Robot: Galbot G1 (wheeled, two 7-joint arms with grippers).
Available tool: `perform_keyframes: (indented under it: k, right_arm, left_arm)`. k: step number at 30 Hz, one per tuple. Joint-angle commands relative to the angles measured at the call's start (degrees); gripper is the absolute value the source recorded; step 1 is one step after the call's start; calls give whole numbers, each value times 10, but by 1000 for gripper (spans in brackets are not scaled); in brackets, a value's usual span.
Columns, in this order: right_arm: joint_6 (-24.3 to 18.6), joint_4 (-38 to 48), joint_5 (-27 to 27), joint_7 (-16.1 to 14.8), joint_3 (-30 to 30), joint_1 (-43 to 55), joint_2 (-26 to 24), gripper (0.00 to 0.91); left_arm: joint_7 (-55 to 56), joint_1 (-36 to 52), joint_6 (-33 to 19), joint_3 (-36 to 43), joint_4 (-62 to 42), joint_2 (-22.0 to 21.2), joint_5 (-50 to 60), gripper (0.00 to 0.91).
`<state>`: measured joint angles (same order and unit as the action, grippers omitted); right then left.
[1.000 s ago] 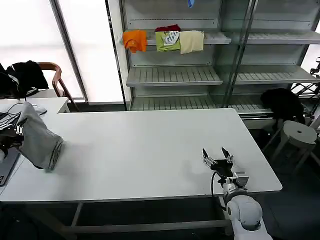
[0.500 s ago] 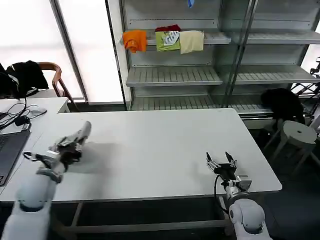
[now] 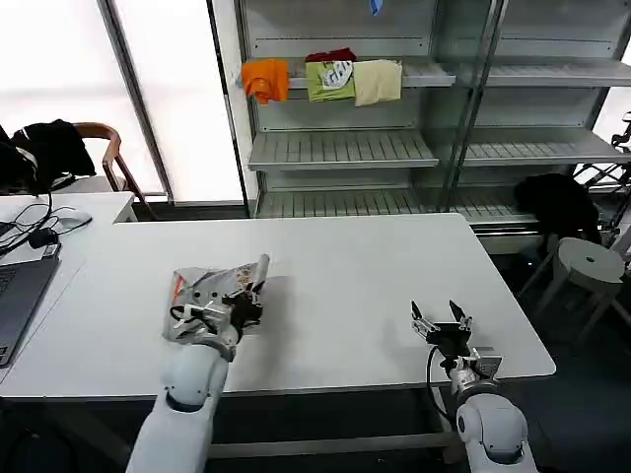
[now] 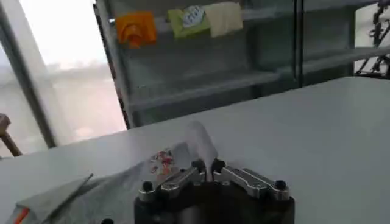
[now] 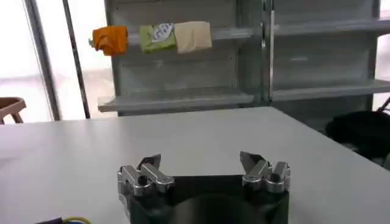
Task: Fold and organize the clothes.
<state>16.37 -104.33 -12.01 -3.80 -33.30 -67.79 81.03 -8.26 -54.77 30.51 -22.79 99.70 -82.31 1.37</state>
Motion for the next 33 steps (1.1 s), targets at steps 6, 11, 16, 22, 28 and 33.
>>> perform_keyframes:
  k: [6,11,16,22,28,33]
  right_arm:
    - [18,-12,29,-10,38,18,21,907]
    - [34,-1,37,-14,83,48,47,907]
    - [98,44,-4,-4,135,115,109,907]
    - [164,104,-78,28,178,180,140,907]
    - [167,146,-175,79,209,197,140,907]
    - [168,149,-180,74,214,191,140,907]
  left_arm:
    - [72,43,18,112,-17,-87,3,907]
    - [107,50,24,114,18,-84,0,907]
    - [134,46,25,105,120,-46,-21,907]
    - [107,13,25,26,167,12,-36,907]
    - [101,-41,23,-58,157,38,-83,907]
    - [101,-64,21,-80,152,53,-103,907]
